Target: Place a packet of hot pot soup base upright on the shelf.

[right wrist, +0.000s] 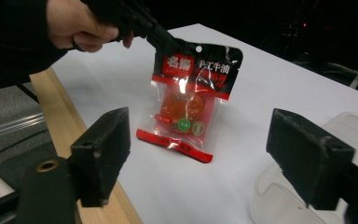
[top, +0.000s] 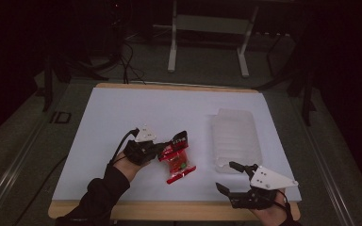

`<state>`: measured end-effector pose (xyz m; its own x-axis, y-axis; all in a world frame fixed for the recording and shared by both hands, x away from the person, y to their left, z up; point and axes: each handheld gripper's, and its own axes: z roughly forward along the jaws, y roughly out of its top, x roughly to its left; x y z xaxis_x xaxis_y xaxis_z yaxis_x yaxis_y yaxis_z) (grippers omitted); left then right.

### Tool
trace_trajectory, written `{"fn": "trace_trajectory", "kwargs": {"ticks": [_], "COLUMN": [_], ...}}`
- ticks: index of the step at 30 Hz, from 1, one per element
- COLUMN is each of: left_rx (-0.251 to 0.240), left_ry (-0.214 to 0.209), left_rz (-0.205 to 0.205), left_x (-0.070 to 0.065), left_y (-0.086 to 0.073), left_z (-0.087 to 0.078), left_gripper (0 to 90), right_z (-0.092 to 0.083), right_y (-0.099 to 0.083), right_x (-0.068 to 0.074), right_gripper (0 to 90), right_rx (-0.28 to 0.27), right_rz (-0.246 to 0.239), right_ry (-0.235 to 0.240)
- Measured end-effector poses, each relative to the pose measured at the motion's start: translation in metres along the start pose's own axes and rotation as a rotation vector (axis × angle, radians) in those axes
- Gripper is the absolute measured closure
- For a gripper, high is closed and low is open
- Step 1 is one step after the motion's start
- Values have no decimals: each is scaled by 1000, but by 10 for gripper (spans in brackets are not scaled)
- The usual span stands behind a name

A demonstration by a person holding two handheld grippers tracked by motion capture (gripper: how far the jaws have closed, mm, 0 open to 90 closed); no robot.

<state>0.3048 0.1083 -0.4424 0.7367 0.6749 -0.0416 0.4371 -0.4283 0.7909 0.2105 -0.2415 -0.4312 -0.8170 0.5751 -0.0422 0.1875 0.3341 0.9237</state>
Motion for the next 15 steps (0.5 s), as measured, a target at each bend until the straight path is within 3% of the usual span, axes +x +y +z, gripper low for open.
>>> {"fn": "trace_trajectory", "kwargs": {"ticks": [2,4,8,15], "left_rx": [-12,-12,-23,-46], "left_ry": [-17,-17,-43,-45], "left_rz": [30,30,68,87], "left_x": [-9,-9,-19,-26], "left_y": [7,7,17,23], "left_z": [-3,-3,-8,-16], "left_gripper": [891,892,892,891], "right_z": [0,0,-2,-2], "right_y": [0,0,1,1], "right_x": [0,0,-1,-3], "right_gripper": [205,205,204,206], "right_rx": [0,0,-9,4], "right_rz": [3,3,4,20], "right_ry": [2,0,-3,-10]}}
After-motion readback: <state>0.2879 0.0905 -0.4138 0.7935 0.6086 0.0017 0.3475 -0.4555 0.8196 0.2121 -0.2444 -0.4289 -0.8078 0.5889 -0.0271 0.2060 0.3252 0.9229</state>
